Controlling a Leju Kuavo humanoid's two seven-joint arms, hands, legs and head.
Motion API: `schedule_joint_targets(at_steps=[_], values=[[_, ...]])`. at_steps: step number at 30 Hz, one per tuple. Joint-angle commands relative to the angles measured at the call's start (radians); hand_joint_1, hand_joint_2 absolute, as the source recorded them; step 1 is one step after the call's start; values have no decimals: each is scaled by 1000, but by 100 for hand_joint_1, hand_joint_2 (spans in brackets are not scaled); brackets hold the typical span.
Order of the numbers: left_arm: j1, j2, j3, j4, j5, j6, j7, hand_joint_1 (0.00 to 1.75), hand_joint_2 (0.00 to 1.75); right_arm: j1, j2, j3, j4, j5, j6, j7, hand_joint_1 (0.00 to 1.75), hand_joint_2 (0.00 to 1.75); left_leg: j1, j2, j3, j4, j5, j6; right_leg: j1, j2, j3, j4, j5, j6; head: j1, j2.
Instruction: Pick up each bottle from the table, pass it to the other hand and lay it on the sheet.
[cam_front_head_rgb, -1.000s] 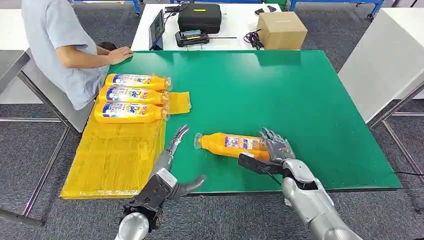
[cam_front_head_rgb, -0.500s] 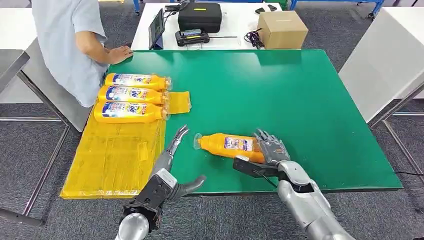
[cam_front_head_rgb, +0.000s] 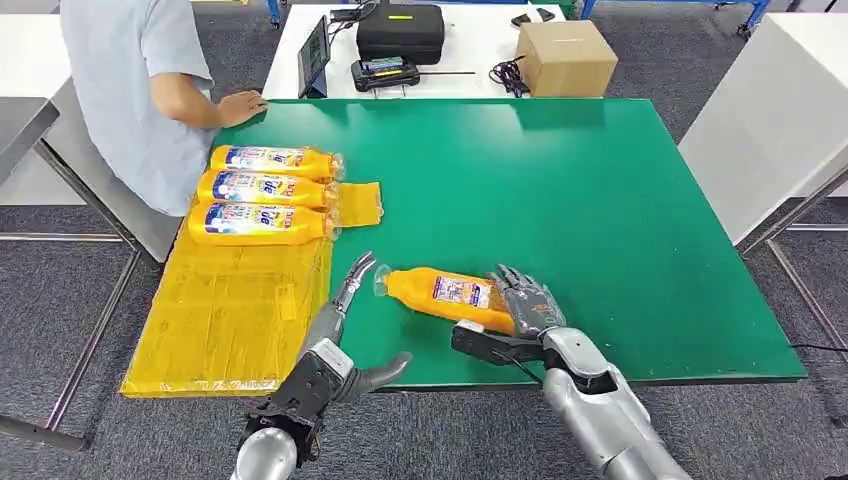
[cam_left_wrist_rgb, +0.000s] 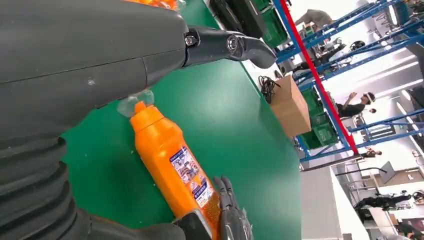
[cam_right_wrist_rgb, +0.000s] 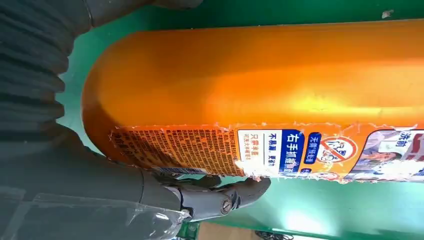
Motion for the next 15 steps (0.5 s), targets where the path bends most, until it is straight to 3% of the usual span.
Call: schedule_joint_targets(at_steps=[1, 9, 10, 11, 15], values=[[14, 9, -21, 17, -2, 1, 5, 0, 175, -4, 8, 37, 43, -2, 7, 5, 0, 175, 1, 0, 2, -1, -1, -2, 1, 0, 2, -1, 0, -2, 0, 0], [0, 13, -35, 29, -7, -5, 6, 0, 175, -36, 17, 9, 137, -3, -20, 26, 0, 175, 1, 0, 2, -1, 0, -1, 1, 0, 2, -1, 0, -2, 0, 0], [-4, 14, -40, 34, -7, -8, 7, 0, 175, -36, 16, -4, 150, -16, -12, 25, 40, 175, 1, 0, 2, -1, 0, -2, 1, -1, 2, -1, 0, -2, 0, 0], [-6, 15, -42, 36, -7, -10, 7, 0, 175, -36, 13, -10, 158, -22, -9, 24, 175, 175, 1, -1, 2, -1, 0, -1, 1, -1, 2, -1, 0, -2, 0, 0], [-19, 13, -45, 51, -6, -10, 7, 0, 175, -33, 2, -26, 194, -27, -17, 11, 175, 175, 1, -2, 2, -1, 0, -2, 1, -3, 3, -2, -1, -2, 0, 0]])
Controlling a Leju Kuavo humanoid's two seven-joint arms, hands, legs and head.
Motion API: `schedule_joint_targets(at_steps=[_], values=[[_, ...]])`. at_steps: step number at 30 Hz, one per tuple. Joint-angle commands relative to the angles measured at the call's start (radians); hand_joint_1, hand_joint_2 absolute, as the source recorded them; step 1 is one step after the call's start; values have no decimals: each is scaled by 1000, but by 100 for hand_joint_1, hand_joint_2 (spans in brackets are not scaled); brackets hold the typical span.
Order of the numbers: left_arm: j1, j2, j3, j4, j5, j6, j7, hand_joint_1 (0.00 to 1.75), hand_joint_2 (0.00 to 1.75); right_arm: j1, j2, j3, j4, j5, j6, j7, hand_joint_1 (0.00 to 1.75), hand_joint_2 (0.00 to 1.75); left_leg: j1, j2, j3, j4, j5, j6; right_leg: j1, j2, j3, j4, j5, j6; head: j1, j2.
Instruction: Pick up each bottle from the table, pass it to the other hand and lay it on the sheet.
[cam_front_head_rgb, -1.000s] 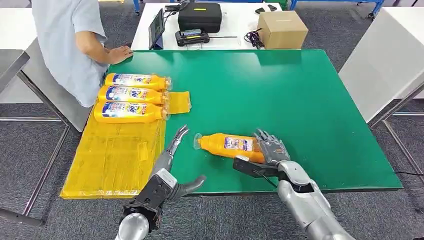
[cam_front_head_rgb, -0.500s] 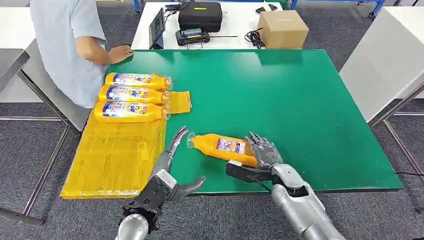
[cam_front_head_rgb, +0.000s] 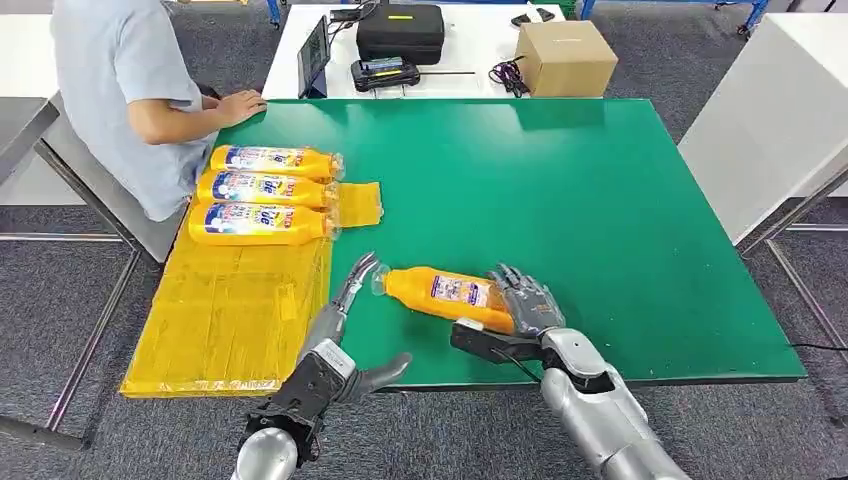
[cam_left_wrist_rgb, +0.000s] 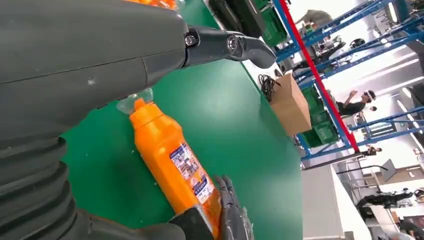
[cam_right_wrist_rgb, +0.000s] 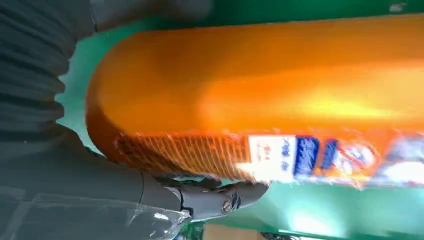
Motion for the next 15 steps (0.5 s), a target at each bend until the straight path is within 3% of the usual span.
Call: schedule_joint_targets(at_steps=[1, 15], values=[[-22, 12, -42, 53, 7, -6, 4, 0, 175, -22, -5, -38, 169, -31, 8, -16, 175, 175, 1, -2, 2, -1, 0, -1, 1, -2, 3, -1, 0, -2, 0, 0], [-45, 14, -56, 79, 27, -20, -5, 0, 175, 7, 10, -141, 172, -156, 14, -96, 175, 175, 2, -5, 4, -2, 1, -2, 2, -6, 5, -3, -1, -2, 0, 0]])
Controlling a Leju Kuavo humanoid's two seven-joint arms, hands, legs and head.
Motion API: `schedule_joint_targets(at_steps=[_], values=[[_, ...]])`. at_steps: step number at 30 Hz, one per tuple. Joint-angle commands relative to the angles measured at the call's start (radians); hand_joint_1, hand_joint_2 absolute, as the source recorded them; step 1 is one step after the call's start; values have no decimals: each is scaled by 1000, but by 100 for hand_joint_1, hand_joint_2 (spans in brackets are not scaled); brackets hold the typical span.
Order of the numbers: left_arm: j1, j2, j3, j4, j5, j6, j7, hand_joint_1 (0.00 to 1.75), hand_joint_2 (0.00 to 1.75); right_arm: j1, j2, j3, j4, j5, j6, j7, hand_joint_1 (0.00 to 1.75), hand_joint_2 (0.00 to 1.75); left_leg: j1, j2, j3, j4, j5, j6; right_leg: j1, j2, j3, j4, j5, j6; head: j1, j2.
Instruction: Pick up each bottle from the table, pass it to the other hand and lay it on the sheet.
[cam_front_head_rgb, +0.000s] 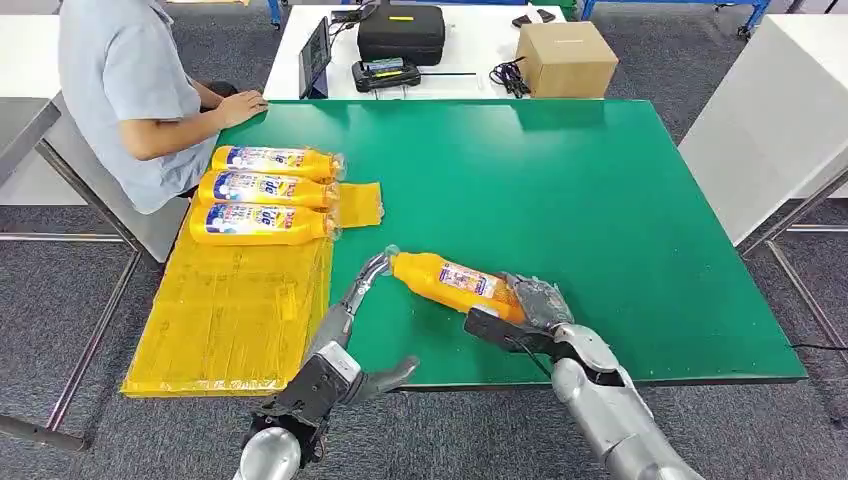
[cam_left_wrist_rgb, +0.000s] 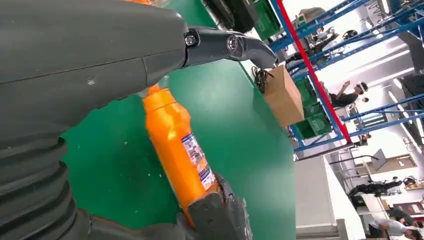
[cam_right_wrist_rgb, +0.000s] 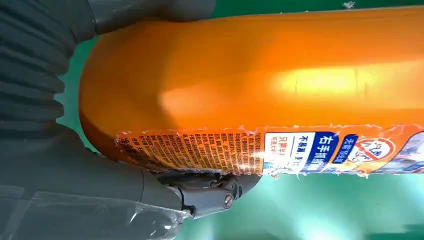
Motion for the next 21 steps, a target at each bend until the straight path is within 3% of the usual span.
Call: schedule_joint_targets(at_steps=[1, 8, 9, 11, 21], values=[[-33, 10, -33, 68, 7, -2, 0, 0, 175, 40, 26, -71, 71, -39, -4, -33, 175, 175, 1, -3, 2, -1, 0, -1, 1, -4, 3, -2, -1, -2, 0, 0], [-33, -17, 24, 45, 19, 82, -32, 0, 175, 88, 77, -140, -61, -153, 19, -107, 175, 175, 1, -2, 1, -1, 0, -2, 2, -2, 2, -1, -1, -2, 0, 0], [-35, -25, 45, 41, 47, 88, -35, 0, 0, 89, 82, -138, -76, -143, 5, -104, 175, 175, 2, -3, 0, -1, 0, -2, 2, -3, 2, -1, -1, -3, 0, 0], [-42, -34, 89, 57, 224, 76, -20, 0, 0, 85, 105, -148, -105, -158, 8, -105, 175, 175, 2, -2, -1, 0, -1, -3, 2, -2, 1, 0, -1, -3, 0, 0], [-49, -32, 96, 75, 234, 72, -28, 0, 0, 75, 110, -145, -108, -156, 10, -100, 175, 175, 1, -3, -6, 0, 1, -1, 1, -2, -4, 1, -1, -1, 0, 0]])
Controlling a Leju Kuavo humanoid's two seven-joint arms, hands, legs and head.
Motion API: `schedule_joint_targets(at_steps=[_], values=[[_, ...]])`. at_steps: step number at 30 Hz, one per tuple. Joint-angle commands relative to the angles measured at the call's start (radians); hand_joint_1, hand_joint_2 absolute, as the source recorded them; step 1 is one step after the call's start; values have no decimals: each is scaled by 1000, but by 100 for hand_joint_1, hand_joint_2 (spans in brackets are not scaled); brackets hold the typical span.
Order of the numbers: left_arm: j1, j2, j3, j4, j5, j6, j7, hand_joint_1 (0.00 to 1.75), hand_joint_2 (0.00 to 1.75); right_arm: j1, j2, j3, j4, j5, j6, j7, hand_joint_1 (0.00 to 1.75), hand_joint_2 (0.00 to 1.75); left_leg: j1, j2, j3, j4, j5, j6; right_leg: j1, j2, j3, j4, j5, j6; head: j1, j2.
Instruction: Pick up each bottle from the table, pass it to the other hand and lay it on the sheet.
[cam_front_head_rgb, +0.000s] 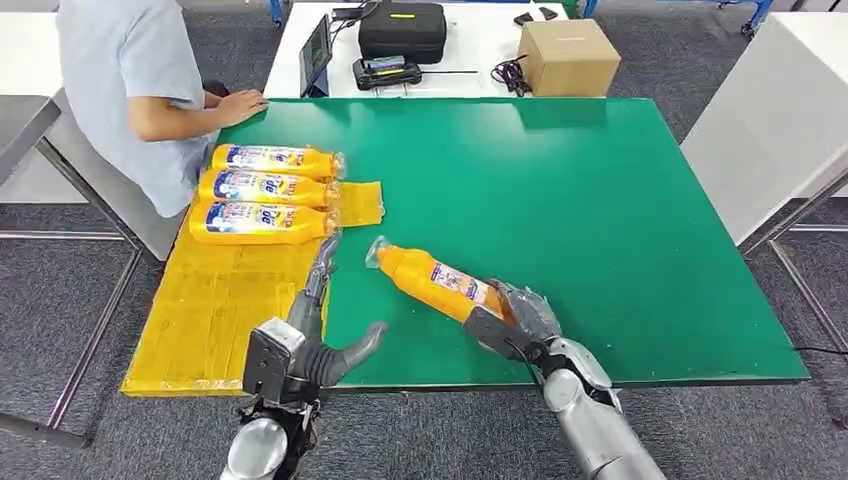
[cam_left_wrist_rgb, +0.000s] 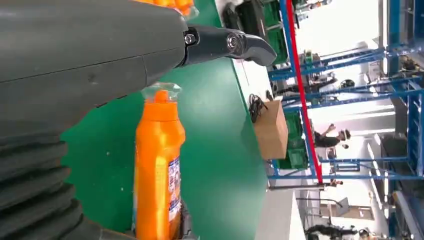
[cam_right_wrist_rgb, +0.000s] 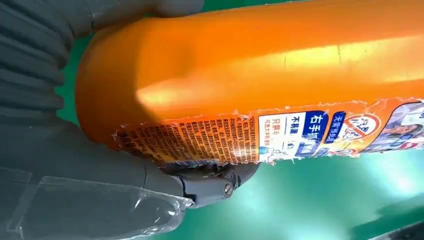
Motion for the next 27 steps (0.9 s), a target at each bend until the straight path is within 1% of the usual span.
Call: schedule_joint_targets(at_steps=[1, 7, 8, 9, 10, 11, 12, 13, 14, 17, 22, 25, 27], values=[[-37, -23, 46, 65, 5, -1, 0, 0, 0, -13, 19, -32, -2, -2, 10, 2, 175, 175, 1, 0, 1, 0, -1, -1, 1, -1, 1, 0, -1, -2, 0, 0], [-37, -23, 46, 65, 5, -1, 0, 0, 0, -13, 19, -32, -2, -2, 10, 2, 175, 175, 0, -1, -2, 0, -1, -2, 0, -1, -1, 0, -1, -2, 0, 0], [-37, -25, 55, 70, 80, 0, -6, 0, 0, -19, 24, -29, 0, -3, 12, -4, 175, 175, 0, -1, -2, 0, -1, -2, 0, -1, -2, 0, -1, -2, 0, 0], [-39, -24, 69, 84, 133, -5, -11, 0, 175, -27, 29, -26, 2, -7, 17, -11, 175, 175, 0, 0, -3, 0, 0, -1, 0, -1, -3, 0, 0, -1, 0, 0], [-36, -25, 91, 112, 215, -21, 0, 0, 175, -33, 32, -23, 3, -16, 22, -19, 175, 175, 0, 0, -2, 0, -1, -2, 0, -1, -2, 0, -1, -2, 0, 0], [-34, -25, 120, 153, 284, -40, -13, 0, 0, -36, 35, -17, -4, -23, 22, -37, 175, 175, 0, 1, -2, -1, -1, -2, 0, 1, -3, 0, 0, -2, 0, 0], [-37, -25, 141, 183, 335, -56, -31, 0, 175, -42, 39, -14, -5, -37, 28, -55, 175, 175, -1, 1, -3, -1, 0, -1, -1, 1, -3, -1, 0, -1, 0, 0], [-40, -23, 155, 202, 355, -67, -52, 0, 175, -47, 44, -8, -10, -43, 31, -61, 175, 175, 0, 2, -1, -1, -1, -2, 0, 1, -2, -1, 0, -2, 0, 0], [-49, -22, 165, 221, 355, -65, -70, 0, 175, -54, 50, -2, -24, -61, 45, -77, 175, 175, 0, 2, -2, -1, -1, -1, 0, 2, -3, 0, 0, -2, 0, 0], [-56, -25, 179, 249, 423, -118, -70, 0, 175, -53, 56, 10, -69, -128, 83, -99, 175, 175, 0, 1, -4, 0, 0, -1, 0, 1, -5, 0, 0, -1, 0, 0], [-56, -24, 176, 261, 426, -123, -72, 0, 175, -46, 53, 21, -93, -145, 85, -102, 175, 175, 0, 1, -3, 0, -1, -2, 1, 1, -3, 0, -1, -2, 0, 0], [-56, -25, 169, 279, 439, -130, -76, 0, 175, -23, 61, 27, -139, -178, 87, -124, 175, 175, 0, 1, -4, 0, -1, -2, 0, 0, -4, 1, -1, -2, 0, 0], [-72, -18, 157, 321, 435, -122, -84, 0, 175, -3, 70, 54, -171, -208, 101, -144, 175, 175, 0, 0, -3, 0, -1, -2, 0, 0, -3, 0, -1, -2, 0, 0]])
